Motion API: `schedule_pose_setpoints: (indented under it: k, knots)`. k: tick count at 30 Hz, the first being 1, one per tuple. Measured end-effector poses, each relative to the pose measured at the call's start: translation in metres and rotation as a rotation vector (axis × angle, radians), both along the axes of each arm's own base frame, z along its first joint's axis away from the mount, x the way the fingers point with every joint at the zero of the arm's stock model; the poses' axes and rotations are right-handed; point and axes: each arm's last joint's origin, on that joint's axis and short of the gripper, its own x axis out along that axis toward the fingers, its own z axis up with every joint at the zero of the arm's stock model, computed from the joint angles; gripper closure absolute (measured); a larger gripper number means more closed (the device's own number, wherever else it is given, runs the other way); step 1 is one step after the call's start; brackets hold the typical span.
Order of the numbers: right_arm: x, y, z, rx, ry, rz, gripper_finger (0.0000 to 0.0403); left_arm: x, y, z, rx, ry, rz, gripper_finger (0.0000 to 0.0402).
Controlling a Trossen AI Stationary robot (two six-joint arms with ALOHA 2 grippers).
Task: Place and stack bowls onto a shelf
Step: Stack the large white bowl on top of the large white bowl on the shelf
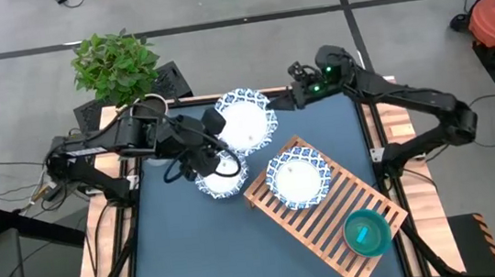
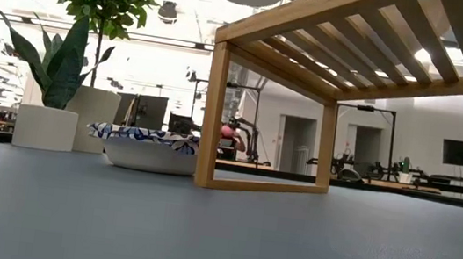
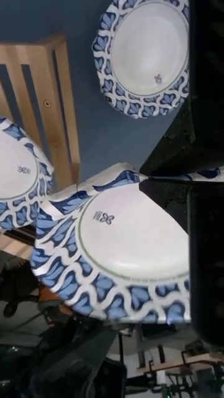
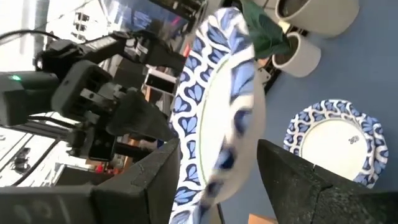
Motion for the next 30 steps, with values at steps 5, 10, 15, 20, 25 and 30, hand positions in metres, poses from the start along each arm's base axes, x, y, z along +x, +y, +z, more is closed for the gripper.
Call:
schedule_pose_setpoints:
  k: [5, 10, 15, 20, 25, 30]
  knots:
    - [0.003, 0.004, 0.000, -0.004, -0.006, 0.020, 0.0176, 0.007, -0.001, -0.006, 0.001, 0.030, -0.013, 0.0401]
    - [0.002, 0.007, 0.002, 0.007, -0.006, 0.024, 0.0243, 0.015, -0.001, -0.013, 0.015, 0.058, -0.020, 0.0401]
    - [0.002, 0.008, -0.001, 0.026, 0.029, 0.014, 0.0351, 0.016, -0.002, -0.013, 0.018, 0.048, -0.018, 0.0401]
    - [0.001, 0.008, -0.002, 0.020, 0.035, 0.006, 0.0380, 0.019, -0.004, -0.009, 0.051, -0.001, 0.011, 0.0401]
    - [0.000, 0.008, -0.003, 0.027, 0.047, 0.011, 0.0382, 0.020, -0.010, -0.007, 0.070, -0.034, 0.015, 0.0401]
    - [-0.011, 0.014, 0.003, 0.038, 0.062, 0.023, 0.0382, 0.018, -0.026, -0.004, 0.085, -0.063, -0.011, 0.0393]
